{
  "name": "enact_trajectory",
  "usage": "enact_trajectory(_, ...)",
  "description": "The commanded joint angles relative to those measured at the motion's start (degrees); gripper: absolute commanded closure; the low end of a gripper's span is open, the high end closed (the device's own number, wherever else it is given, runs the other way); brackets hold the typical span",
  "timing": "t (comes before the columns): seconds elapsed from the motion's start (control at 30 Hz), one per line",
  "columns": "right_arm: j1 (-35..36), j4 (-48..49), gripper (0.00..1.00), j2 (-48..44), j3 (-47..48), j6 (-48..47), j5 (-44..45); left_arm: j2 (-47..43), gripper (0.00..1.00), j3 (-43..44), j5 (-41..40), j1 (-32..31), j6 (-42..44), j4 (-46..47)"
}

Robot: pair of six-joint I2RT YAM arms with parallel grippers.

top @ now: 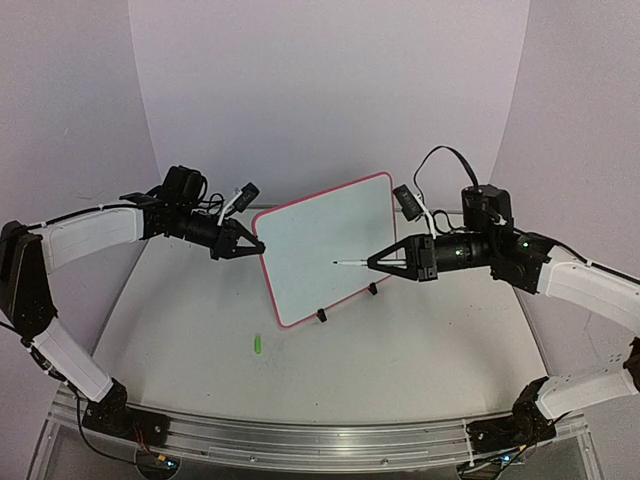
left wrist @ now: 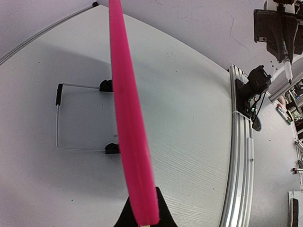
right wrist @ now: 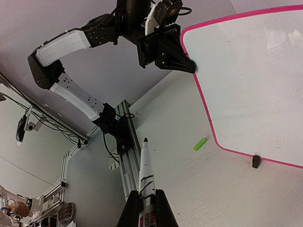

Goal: Write a sentence on the whiteboard
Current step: Put down the whiteboard on the whiteboard stand, then hold the whiteboard at the center of the board.

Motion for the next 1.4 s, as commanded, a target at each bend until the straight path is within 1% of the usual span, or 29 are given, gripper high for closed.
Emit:
enact_trajectory(0.0,1.4,0.6,1.00,-0.5,-0.1,-1.3,2.6,-2.2,0.91,-2.4,1.7,-1.5,-2.2,-4.0)
enact_trajectory(0.07,1.9,0.5,1.00,-0.3,-0.3,-1.5,3.4,-3.3,0.80,-3.6,-0.4,-1.4,-3.3,-2.1)
enact_trajectory(0.2,3.1,0.0,1.00,0.9,0.0,-2.4,4.5,-5.0,0.63,-5.0,-2.2,-1.5,-4.5,0.7)
enact_trajectory(0.4,4.2,0.1,1.00,1.5,0.9,-3.4,6.2,-6.3,0.48,-6.2,-2.5,-1.6,-5.8,4.0)
enact_trajectory(0.6,4.4,0.5,1.00,2.2,0.9,-3.8,6.5,-7.5,0.37,-6.6,-9.1,-1.8,-7.8,9.7)
enact_trajectory(0.83,4.6,1.3,1.00,1.6,0.8,-3.8,6.4,-5.1,0.36,-3.1,-15.9,-1.8,-8.2,9.4)
enact_trajectory(0.97,4.7,1.6,1.00,0.8,0.1,-3.6,6.6,-3.9,0.36,-2.9,-14.3,-1.7,-11.0,12.0)
enact_trajectory(1.1,4.8,2.0,1.00,0.6,-0.5,-3.3,6.6,-3.2,0.37,-3.6,-9.6,-1.7,-15.1,17.6)
enact_trajectory(1.23,4.9,3.5,1.00,0.5,-1.1,-2.9,6.5,-2.3,0.42,-5.3,-8.6,-1.4,-19.5,23.7)
enact_trajectory(1.27,4.9,3.8,1.00,0.5,-1.2,-2.8,6.4,-2.2,0.45,-6.0,-8.2,-1.3,-20.3,26.1)
enact_trajectory(1.37,4.9,4.3,1.00,0.6,-1.3,-2.6,6.3,-1.9,0.56,-7.1,-7.1,-1.2,-22.0,29.4)
